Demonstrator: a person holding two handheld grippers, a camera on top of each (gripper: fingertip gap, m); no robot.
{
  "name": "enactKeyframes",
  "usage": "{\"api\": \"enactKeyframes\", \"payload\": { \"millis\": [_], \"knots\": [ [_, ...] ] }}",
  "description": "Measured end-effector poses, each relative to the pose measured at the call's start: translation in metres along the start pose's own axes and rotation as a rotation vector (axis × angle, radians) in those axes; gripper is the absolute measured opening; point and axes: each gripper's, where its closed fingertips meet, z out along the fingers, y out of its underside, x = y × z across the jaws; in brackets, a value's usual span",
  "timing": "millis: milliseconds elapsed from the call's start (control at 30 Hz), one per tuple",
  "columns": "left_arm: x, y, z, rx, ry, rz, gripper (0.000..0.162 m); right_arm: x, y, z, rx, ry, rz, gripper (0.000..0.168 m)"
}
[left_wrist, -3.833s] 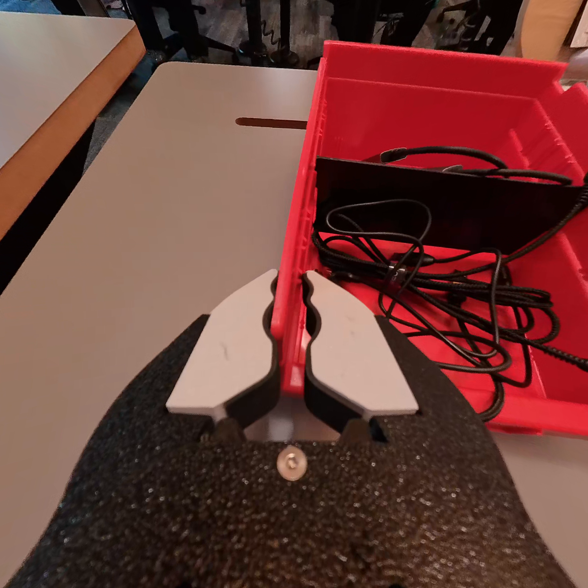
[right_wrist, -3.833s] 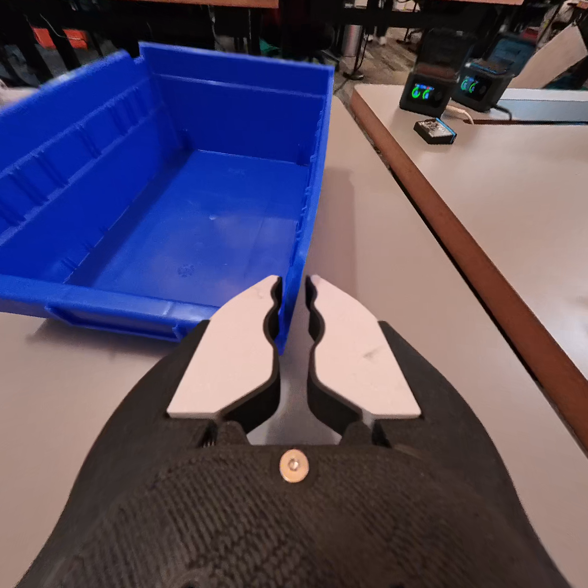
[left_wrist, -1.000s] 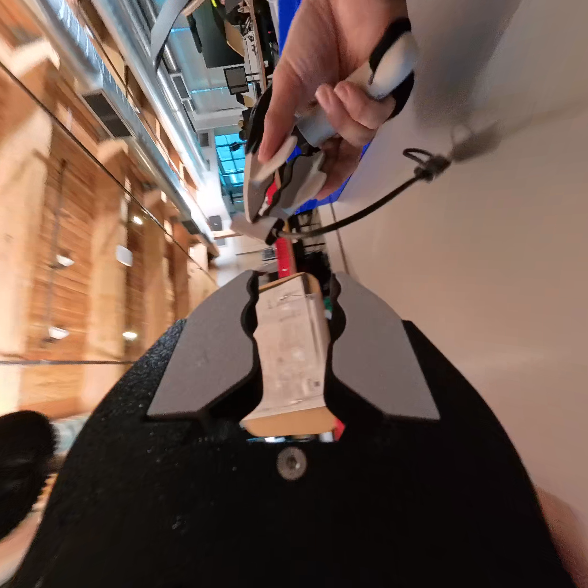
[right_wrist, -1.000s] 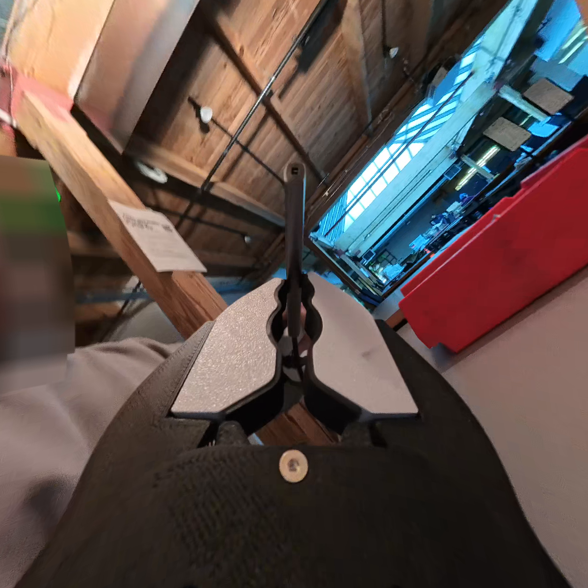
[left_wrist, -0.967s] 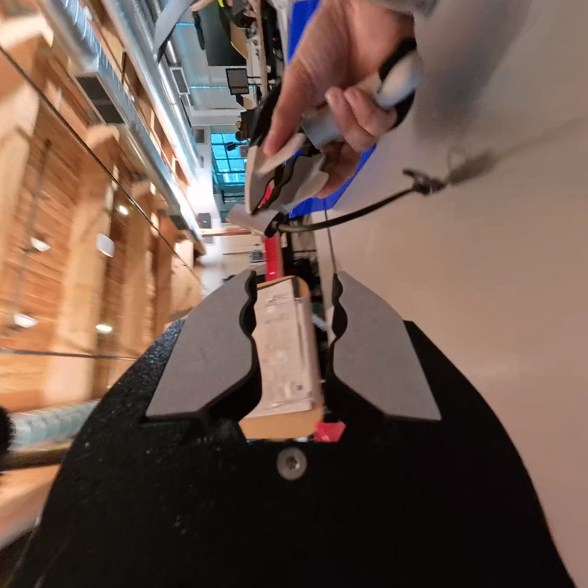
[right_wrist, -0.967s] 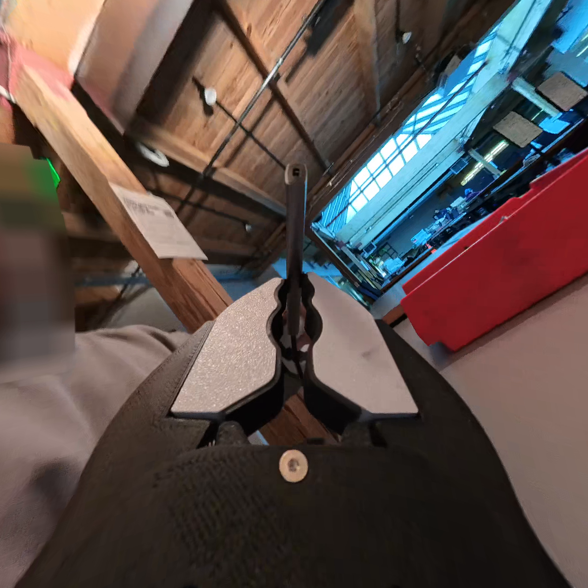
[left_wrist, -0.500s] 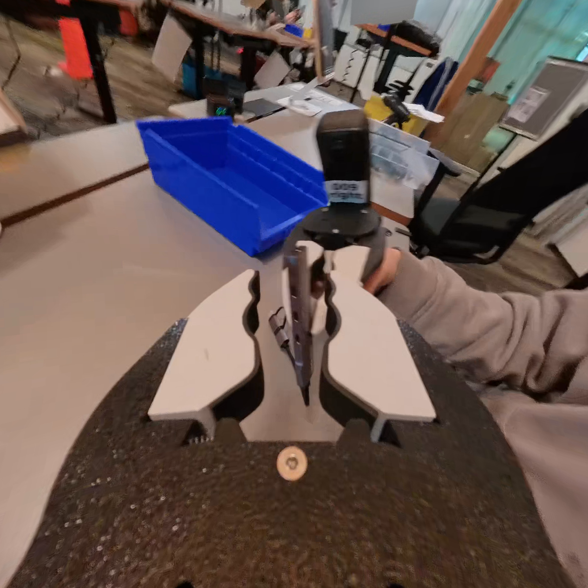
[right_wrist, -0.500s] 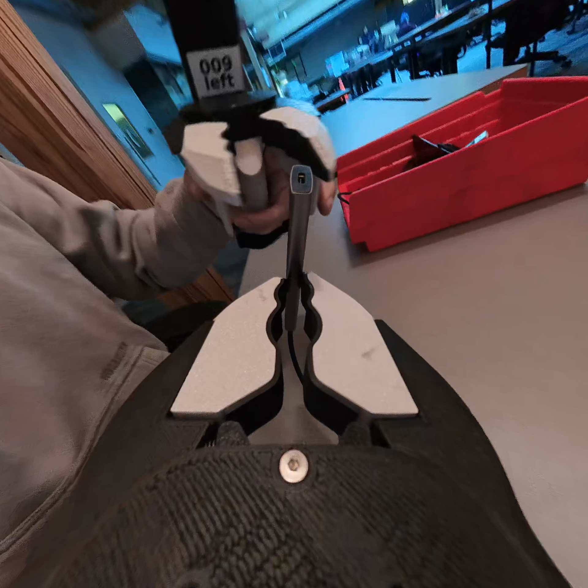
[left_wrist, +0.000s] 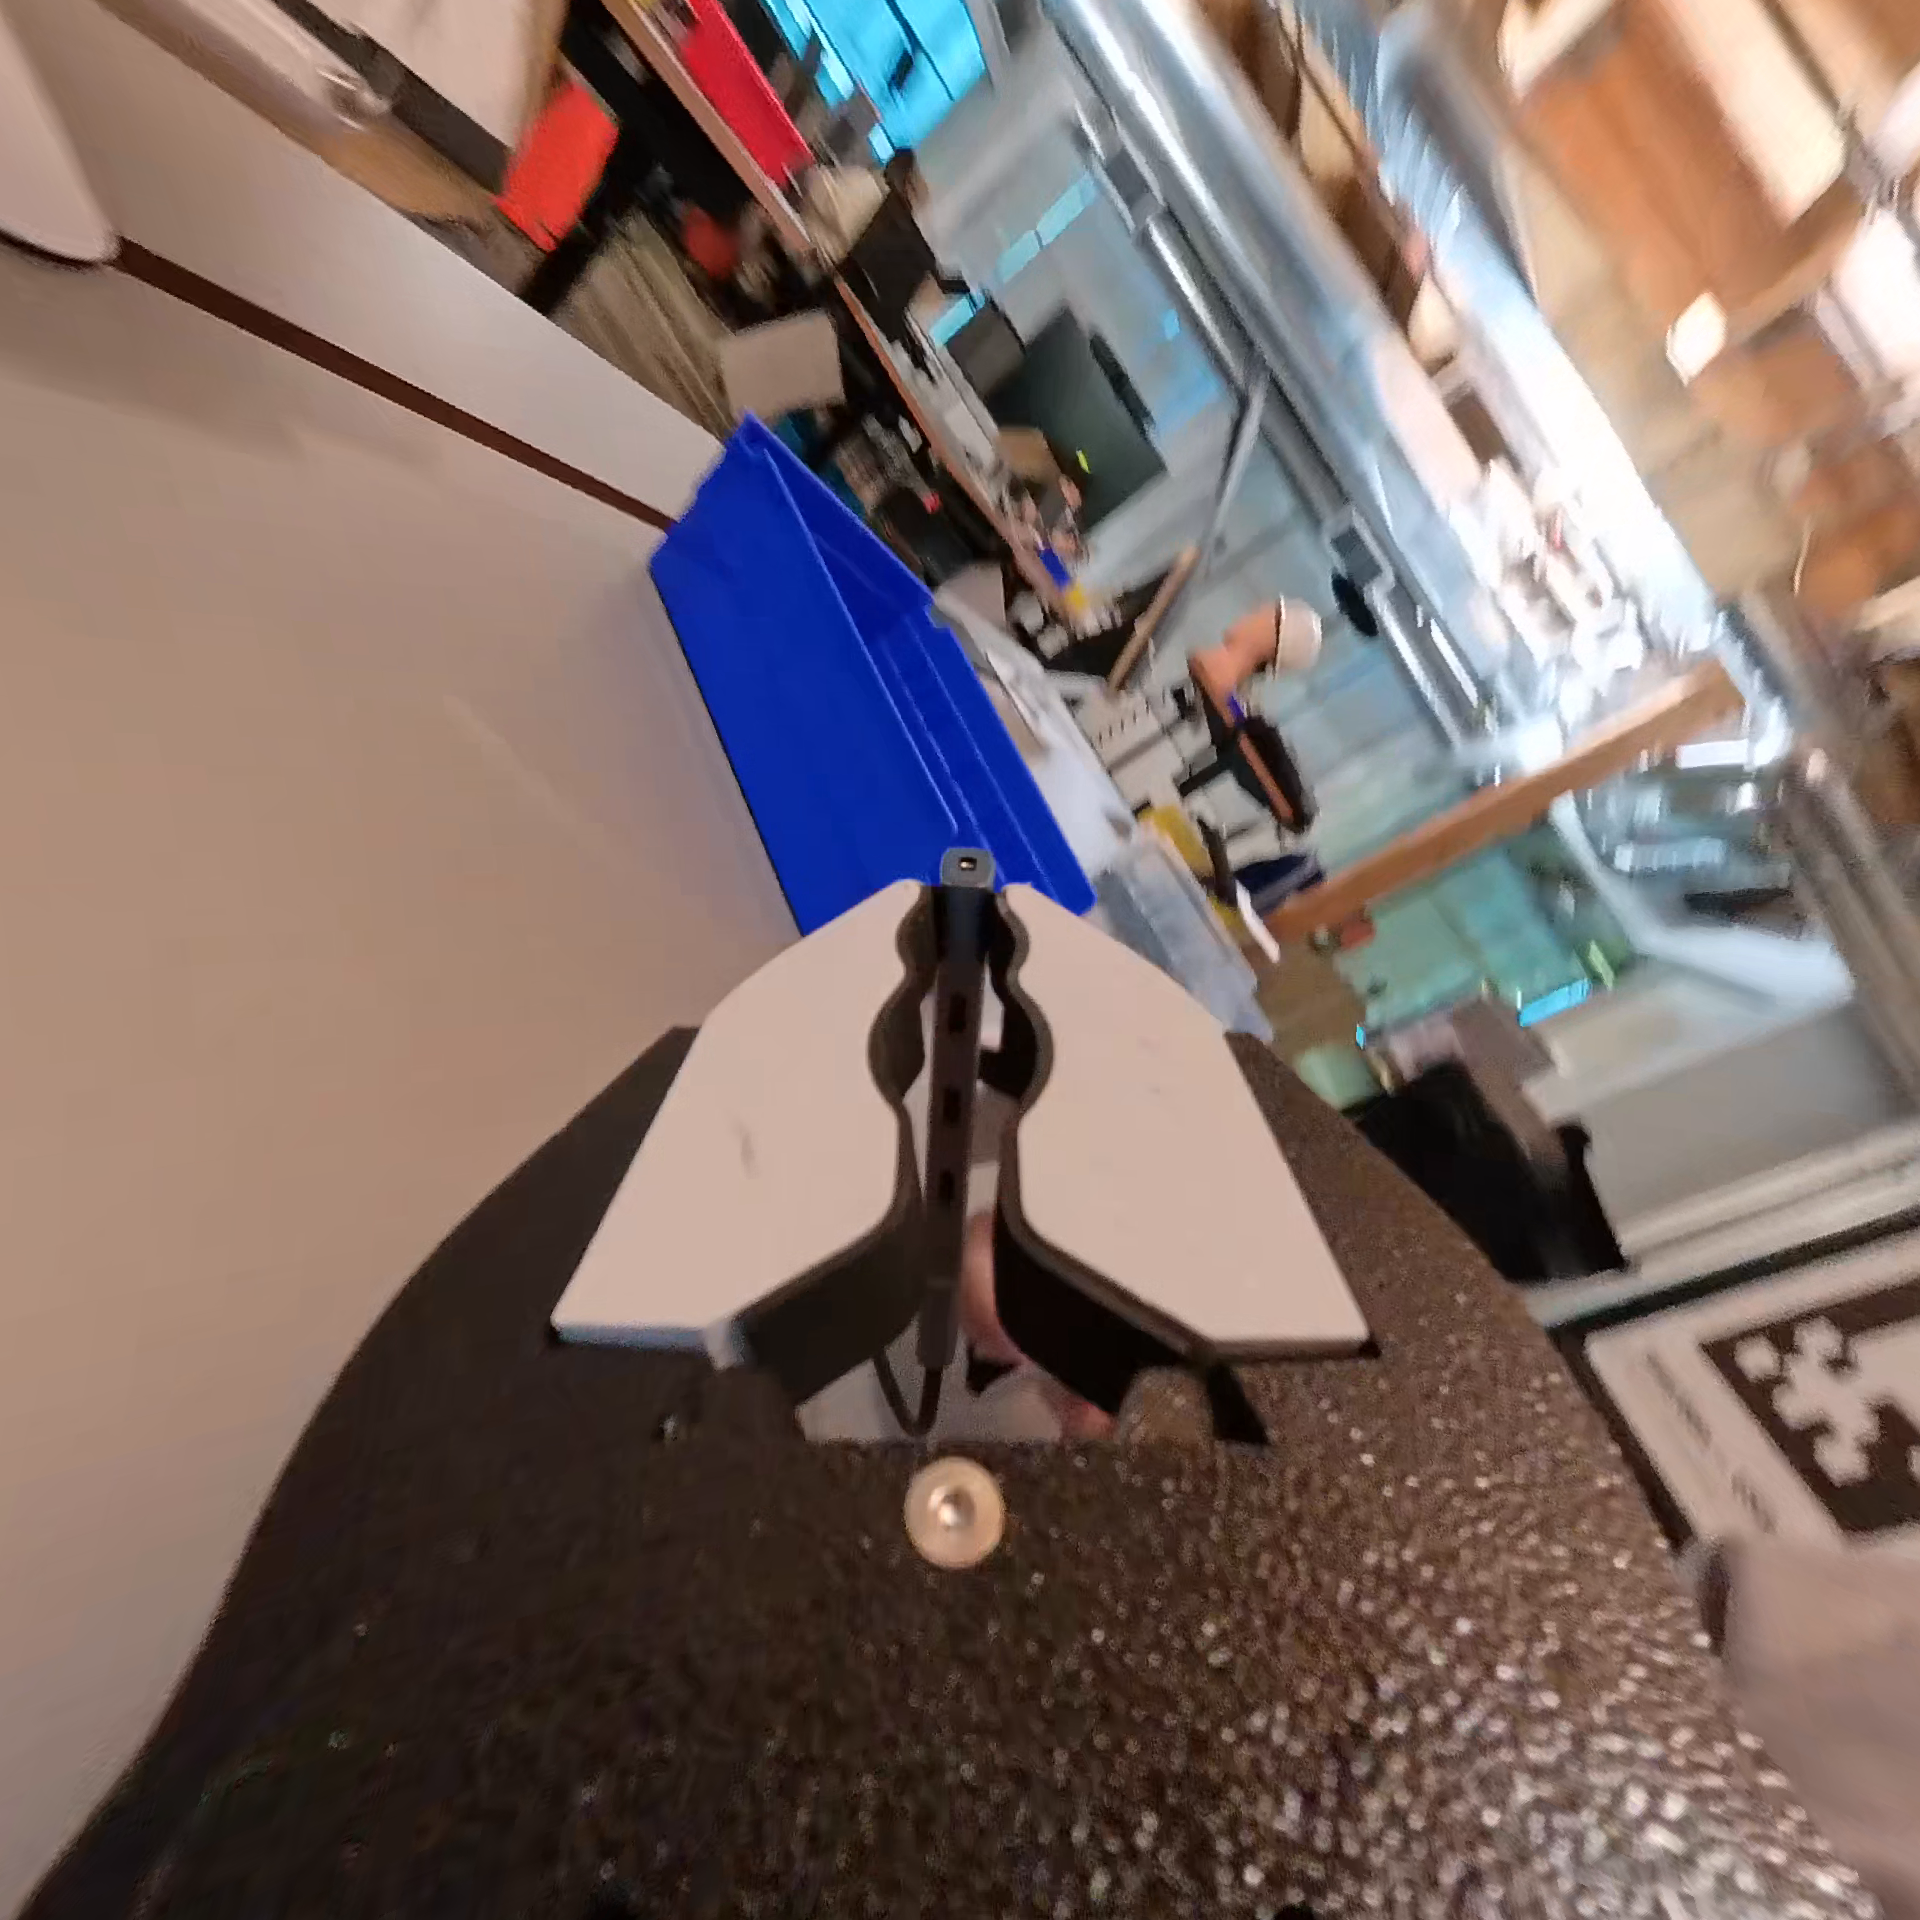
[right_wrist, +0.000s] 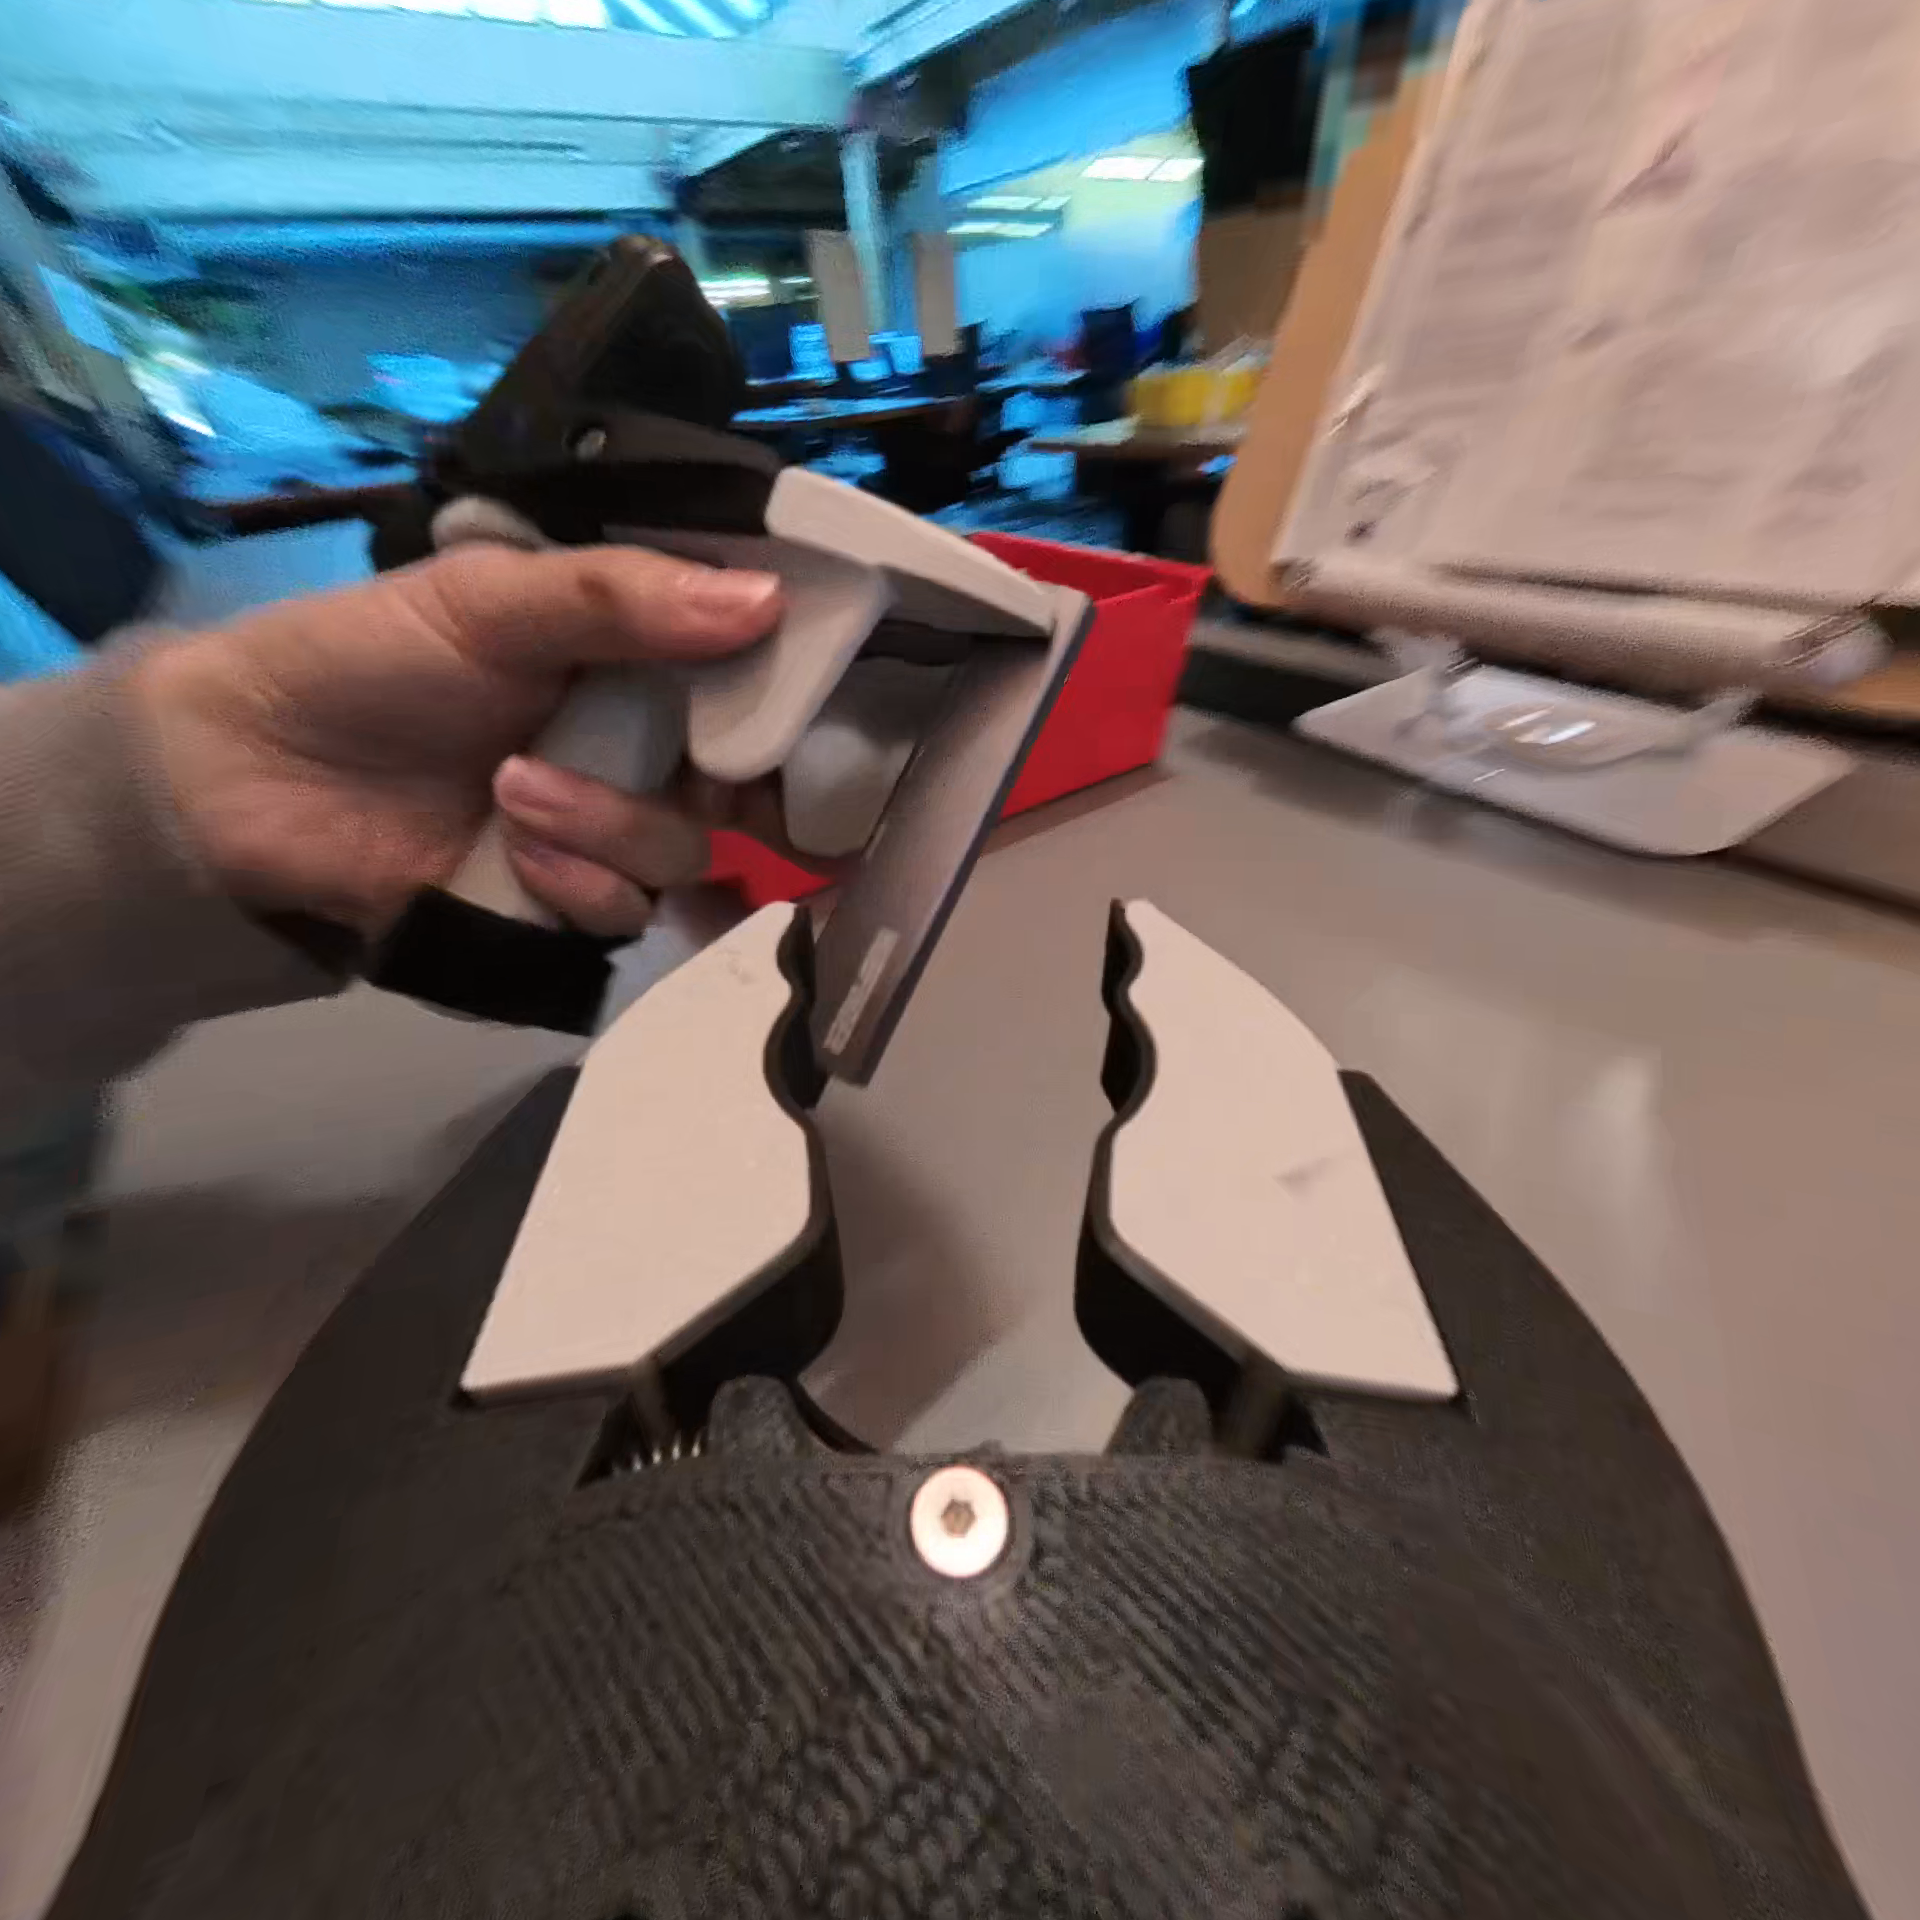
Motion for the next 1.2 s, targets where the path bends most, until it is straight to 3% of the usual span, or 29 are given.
{"api": "enactKeyframes", "payload": {
  "millis": [33, 167, 300, 500, 833, 1000, 1100, 1200],
  "knots": [
    [-0.004, -0.004, 0.000, 0.045, -0.020, -0.039, 0.009, -0.002, 0.001, -0.002, 0.017, 0.056, -0.097, 0.055],
    [-0.008, -0.018, 0.002, 0.209, -0.003, -0.233, 0.009, -0.009, 0.006, -0.003, 0.021, 0.237, -0.387, 0.056],
    [-0.002, -0.019, 0.008, 0.269, 0.095, -0.404, 0.009, 0.011, 0.009, -0.005, -0.018, 0.420, -0.357, 0.063],
    [0.005, -0.002, 0.014, 0.229, 0.146, -0.478, 0.009, 0.009, -0.011, -0.011, 0.162, 0.353, -0.294, 0.031],
    [-0.002, 0.001, 0.016, 0.225, 0.084, -0.457, 0.008, 0.014, -0.011, -0.014, 0.205, 0.324, -0.388, 0.024],
    [-0.008, -0.002, 0.011, 0.191, -0.026, -0.220, 0.012, 0.017, -0.009, -0.007, 0.198, 0.218, -0.273, 0.024],
    [0.001, -0.009, 0.001, 0.138, -0.123, 0.088, 0.018, 0.031, -0.018, -0.004, 0.237, 0.203, -0.194, 0.024],
    [0.018, -0.023, -0.024, 0.097, -0.228, 0.399, 0.034, 0.059, -0.020, -0.001, 0.256, 0.219, -0.147, 0.024]
  ]
}}
